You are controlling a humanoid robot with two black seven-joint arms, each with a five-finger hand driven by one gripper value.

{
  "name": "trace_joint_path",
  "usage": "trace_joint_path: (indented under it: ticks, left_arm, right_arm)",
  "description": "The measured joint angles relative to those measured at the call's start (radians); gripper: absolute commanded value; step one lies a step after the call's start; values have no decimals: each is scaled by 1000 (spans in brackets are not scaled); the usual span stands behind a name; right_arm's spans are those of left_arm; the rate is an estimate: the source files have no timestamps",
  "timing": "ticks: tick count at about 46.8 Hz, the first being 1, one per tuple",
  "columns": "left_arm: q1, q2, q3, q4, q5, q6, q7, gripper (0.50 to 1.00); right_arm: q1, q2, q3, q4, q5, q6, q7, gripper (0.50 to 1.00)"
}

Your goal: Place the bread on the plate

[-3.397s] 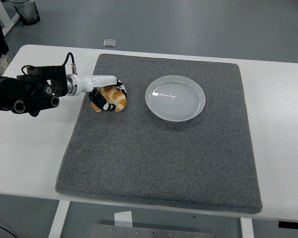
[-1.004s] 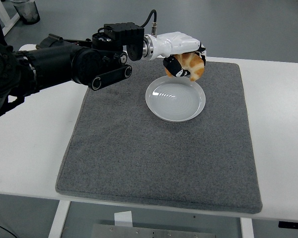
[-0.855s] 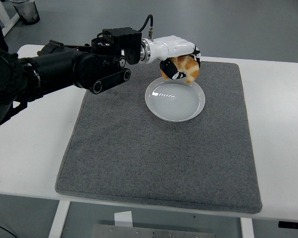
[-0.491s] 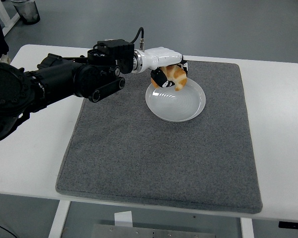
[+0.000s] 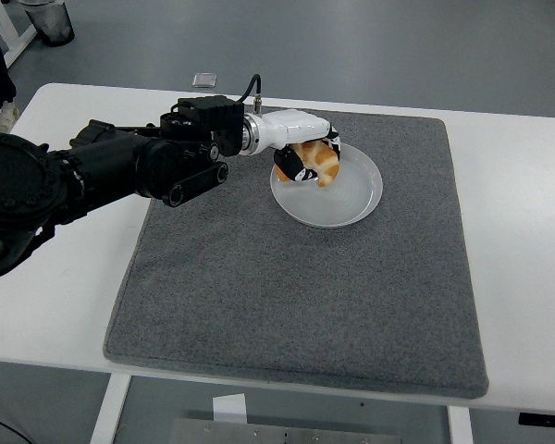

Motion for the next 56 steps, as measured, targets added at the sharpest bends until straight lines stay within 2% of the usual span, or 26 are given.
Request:
trace_joint_path:
  ticks: [56]
  left_arm:
    - [36, 0, -1, -14, 41, 11, 11, 500]
  right_arm:
    - [0, 0, 0, 0, 0, 0, -1, 952]
